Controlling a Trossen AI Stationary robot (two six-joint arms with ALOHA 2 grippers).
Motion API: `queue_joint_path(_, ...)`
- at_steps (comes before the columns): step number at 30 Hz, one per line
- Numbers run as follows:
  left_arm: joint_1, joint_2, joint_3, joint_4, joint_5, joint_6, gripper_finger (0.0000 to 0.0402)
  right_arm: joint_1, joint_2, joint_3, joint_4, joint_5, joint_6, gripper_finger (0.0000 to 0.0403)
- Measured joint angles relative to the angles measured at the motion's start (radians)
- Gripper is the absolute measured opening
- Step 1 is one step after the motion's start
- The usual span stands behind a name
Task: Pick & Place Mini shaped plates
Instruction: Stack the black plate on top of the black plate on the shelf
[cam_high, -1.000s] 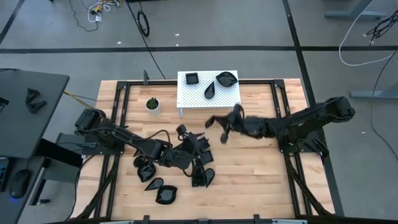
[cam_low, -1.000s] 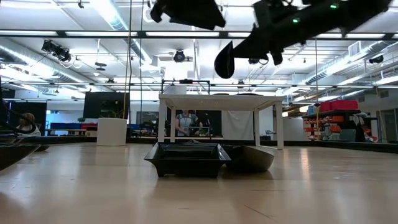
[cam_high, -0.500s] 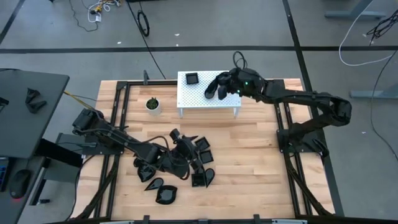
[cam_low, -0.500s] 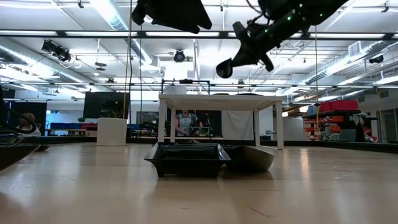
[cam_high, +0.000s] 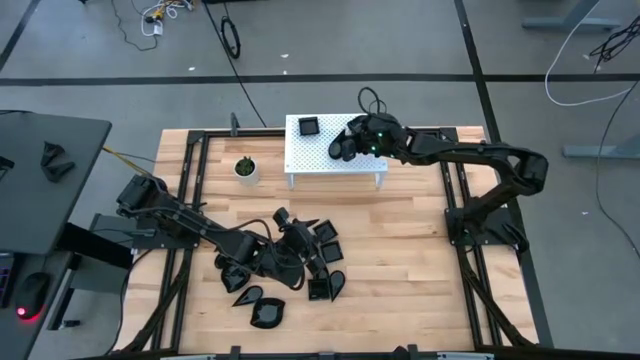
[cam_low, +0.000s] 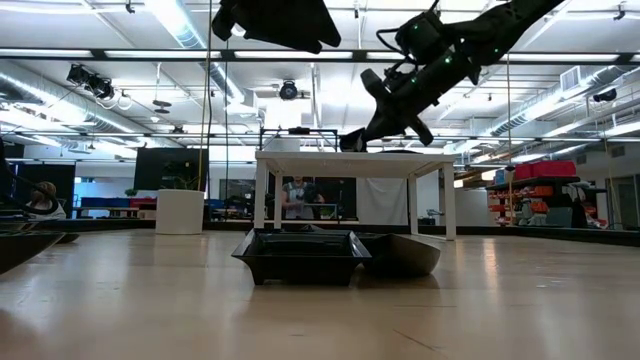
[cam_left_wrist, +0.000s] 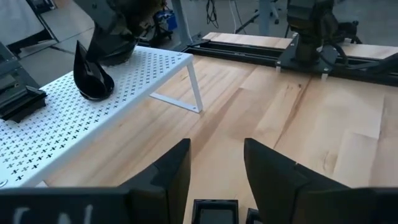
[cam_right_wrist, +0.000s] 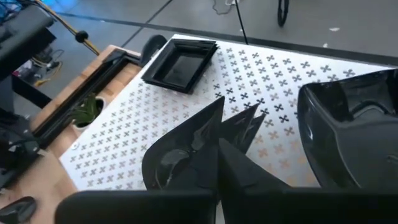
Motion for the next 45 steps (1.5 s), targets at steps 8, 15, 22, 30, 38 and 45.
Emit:
queue_joint_path(8,0.000,0.000,0.000,0.000,0.000,-0.001,0.0154,0.000,0.002,0.000,0.001,0.013,-0.027,0.0051)
queue_joint_path(15,0.001,0.000,0.000,0.000,0.000,-0.007,0.0154,0.000,-0.019,0.000,0.013,0.012,-0.118,0.0133)
queue_joint_path(22,0.001,0.001,0.000,0.000,0.000,-0.008,0.0154,0.041,-0.106,0.000,0.006,-0.070,-0.283,0.0180)
queue_joint_path(30,-0.004,0.001,0.000,-0.023,0.000,-0.028,0.0154,0.249,-0.168,-0.029,-0.078,-0.127,-0.439,0.0168)
queue_joint_path(38,-0.017,0.001,0.000,-0.185,0.054,-0.188,0.0154,0.549,-0.243,-0.220,-0.078,-0.066,-0.545,0.0150)
queue_joint_path(45,-0.015,0.030,-0.037,-0.324,0.276,-0.314,0.0153,0.693,-0.289,-0.412,0.008,-0.066,-0.405,0.0139)
